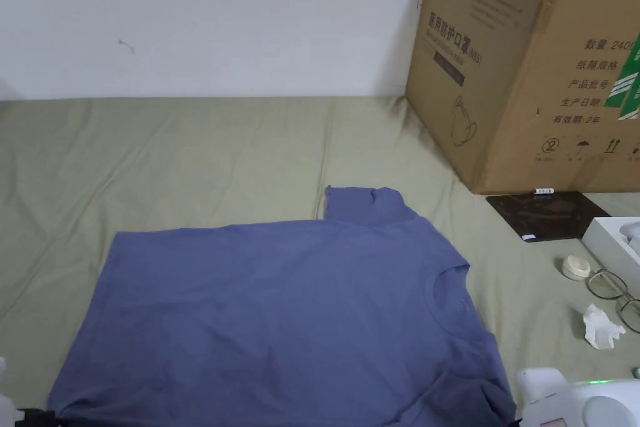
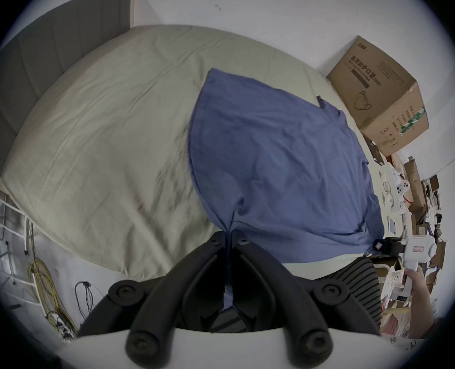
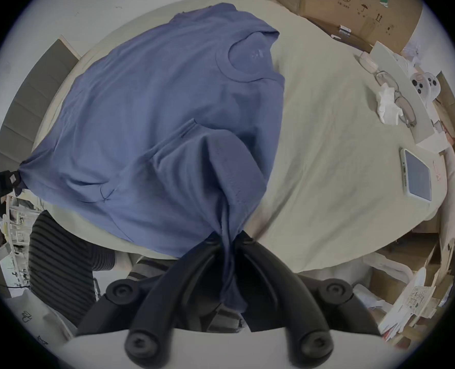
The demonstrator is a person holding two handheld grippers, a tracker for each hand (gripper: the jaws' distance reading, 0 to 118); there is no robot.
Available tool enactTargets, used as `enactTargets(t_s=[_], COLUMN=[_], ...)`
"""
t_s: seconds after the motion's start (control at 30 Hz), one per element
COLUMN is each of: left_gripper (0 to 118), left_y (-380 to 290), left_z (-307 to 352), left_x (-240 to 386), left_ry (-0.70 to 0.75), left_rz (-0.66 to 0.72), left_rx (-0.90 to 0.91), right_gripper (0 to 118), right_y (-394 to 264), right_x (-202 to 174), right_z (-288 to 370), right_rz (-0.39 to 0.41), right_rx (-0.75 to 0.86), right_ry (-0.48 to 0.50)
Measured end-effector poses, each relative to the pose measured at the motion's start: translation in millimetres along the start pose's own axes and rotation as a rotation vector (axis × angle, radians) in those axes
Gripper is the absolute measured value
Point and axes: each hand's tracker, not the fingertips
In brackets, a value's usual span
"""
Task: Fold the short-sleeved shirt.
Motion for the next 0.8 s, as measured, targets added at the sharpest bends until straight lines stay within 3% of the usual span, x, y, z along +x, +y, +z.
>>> enactTargets(t_s=[0.03,0.17,0.3,0.47,0.63,0.8], left_gripper=[2,2,2,2,2,2], left_y=[-2,-9,2,86,186,222], left_z=[-2,-7,-1,-8,-78,-172], left_x=[-5,-21,-26,-21,-8,-10], left_ry=[-0.004,-0.002,-0.059,-0.127,-0.107,-0.064], left_rz=[0.006,0.046,0.091,0.104,0.103,0.175], left_rx=[-0.008,-0.059,-0.071,-0.022,0.003,-0.077], right_gripper=[6,6,6,6,6,6], right_y=[-1,-3,9,97,211,281], right_x=[2,16,16,8,10,11], right_z=[2,23,51,74,21,-66], right_rz=[-0.003,-0.117,-0.108,-0.143,-0.125,-0.223], right_rx=[0.008,0.073,0.168,0.209,0.236,0.149], right_ry=[-0.006,0.116,0.144,0.193,0.197,0.116])
